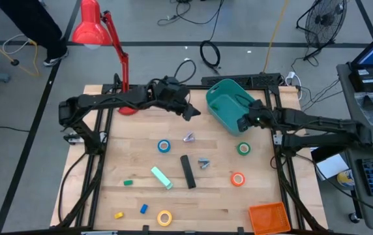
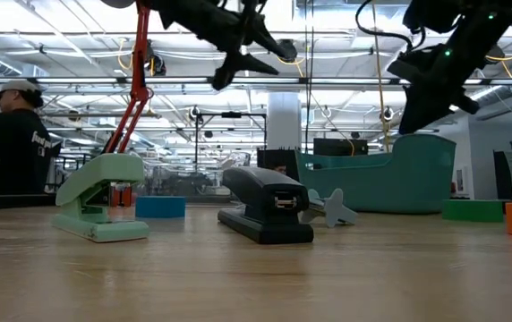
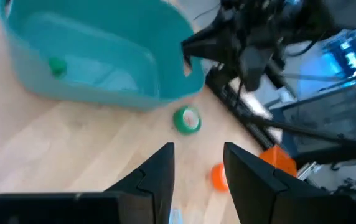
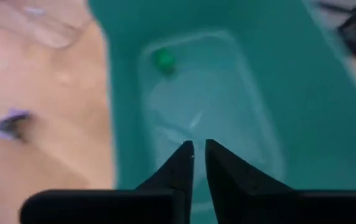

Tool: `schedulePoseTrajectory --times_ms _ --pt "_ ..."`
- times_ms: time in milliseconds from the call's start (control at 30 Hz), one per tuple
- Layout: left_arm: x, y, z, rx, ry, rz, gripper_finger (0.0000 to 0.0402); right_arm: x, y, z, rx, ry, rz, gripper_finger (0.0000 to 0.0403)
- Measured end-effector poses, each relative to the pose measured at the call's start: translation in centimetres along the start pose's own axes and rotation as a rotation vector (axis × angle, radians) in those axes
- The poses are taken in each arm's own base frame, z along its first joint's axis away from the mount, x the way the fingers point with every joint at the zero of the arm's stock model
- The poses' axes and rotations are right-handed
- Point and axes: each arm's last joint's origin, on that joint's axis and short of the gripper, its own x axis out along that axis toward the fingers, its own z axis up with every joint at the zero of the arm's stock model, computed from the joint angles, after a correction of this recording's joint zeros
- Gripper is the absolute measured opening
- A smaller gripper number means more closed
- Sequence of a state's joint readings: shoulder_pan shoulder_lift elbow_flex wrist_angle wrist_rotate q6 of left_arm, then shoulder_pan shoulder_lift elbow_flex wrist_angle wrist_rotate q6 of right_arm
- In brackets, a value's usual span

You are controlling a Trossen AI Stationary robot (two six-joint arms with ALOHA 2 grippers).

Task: Pick and place Stapler, Stapler remover, tape
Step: Adjust the green bin

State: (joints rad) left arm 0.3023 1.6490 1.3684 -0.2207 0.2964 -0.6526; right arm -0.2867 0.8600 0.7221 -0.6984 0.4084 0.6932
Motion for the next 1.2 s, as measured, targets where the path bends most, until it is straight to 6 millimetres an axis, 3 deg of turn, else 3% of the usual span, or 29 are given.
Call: schedulePoseTrajectory --times_ms 233,367,567,700,800,1200 --pt "0.8 0.0 -0.3 0.045 0.03 -0.041 0.014 0.4 -1.0 1.4 0.005 -0.075 -0.041 0.0007" --pt "0.6 -0.8 -0.6 0.092 0.034 -0.06 0.014 0.7 -1.8 2.1 -0.016 -0.096 -0.082 0.0033" --pt "0.7 -1.8 -1.3 0.13 0.05 -0.084 0.014 1.5 -3.5 3.3 -0.045 -0.117 -0.176 0.0101" --pt "0.9 -2.2 -1.7 0.148 0.056 -0.096 0.014 2.6 -4.7 3.7 -0.036 -0.075 -0.248 0.0145" --pt "0.9 -2.5 -1.9 0.163 0.061 -0.099 0.014 3.7 -5.2 3.8 -0.017 0.005 -0.199 0.0166" --pt "0.9 -2.5 -1.9 0.163 0.063 -0.101 0.014 6.4 -5.3 3.5 -0.087 0.153 -0.183 0.0167"
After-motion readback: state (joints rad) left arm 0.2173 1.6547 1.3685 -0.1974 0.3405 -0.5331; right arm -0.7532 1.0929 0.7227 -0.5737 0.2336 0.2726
